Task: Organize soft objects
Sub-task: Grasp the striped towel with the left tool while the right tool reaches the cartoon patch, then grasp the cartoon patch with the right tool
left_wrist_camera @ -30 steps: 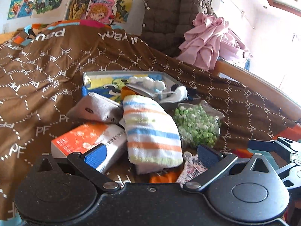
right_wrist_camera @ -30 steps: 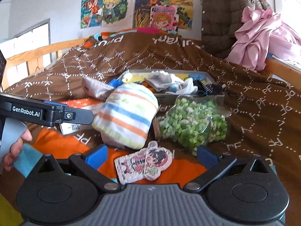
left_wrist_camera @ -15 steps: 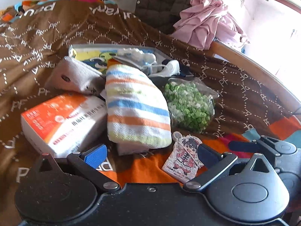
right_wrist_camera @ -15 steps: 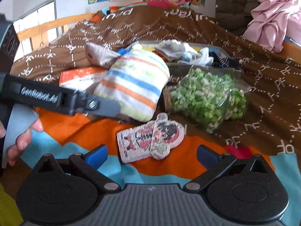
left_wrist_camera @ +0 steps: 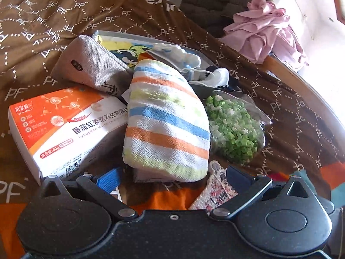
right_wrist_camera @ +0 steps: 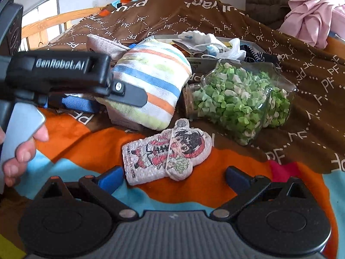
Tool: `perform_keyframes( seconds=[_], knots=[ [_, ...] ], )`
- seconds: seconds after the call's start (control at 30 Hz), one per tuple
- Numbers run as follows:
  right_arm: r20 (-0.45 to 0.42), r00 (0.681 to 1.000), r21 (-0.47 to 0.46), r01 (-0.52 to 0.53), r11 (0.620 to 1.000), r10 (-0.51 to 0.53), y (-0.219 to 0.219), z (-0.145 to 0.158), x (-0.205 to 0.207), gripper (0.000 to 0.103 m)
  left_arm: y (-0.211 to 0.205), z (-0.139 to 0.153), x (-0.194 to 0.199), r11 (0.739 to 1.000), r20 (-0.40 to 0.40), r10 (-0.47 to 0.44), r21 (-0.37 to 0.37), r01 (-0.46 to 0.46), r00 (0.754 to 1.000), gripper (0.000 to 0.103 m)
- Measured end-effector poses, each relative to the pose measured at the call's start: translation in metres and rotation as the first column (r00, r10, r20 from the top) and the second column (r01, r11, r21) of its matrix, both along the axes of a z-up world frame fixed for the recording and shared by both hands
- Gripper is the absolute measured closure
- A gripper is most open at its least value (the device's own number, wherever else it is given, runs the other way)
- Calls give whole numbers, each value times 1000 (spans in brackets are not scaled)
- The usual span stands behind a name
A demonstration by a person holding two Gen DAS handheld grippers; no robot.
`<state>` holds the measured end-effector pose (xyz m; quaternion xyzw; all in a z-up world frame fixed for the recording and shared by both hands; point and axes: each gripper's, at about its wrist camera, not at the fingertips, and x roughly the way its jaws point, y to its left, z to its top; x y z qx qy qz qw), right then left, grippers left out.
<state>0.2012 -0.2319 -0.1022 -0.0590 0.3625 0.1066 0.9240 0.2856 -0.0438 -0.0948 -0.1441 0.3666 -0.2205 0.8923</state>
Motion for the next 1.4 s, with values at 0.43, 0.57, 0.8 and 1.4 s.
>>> perform_keyframes(
  seconds=[0.43,0.57,0.8,1.4],
  knots=[
    [30,999,-17,-36,999,37,8,-5,2,15,11,6,13,982,-62,139,-124,-145,988,36],
    [33,999,-15,-31,999,31,7,-4,2,21,20,3,18,968,-111,189,-145,-204,976,56],
    [37,999,-14,-22,1000,23,6,-2,1,31,29,2,19,959,-162,215,-150,-240,963,68],
    [28,998,236,53,970,-62,-22,13,3,46,28,14,14,940,-180,238,-206,-273,954,90]
  ],
)
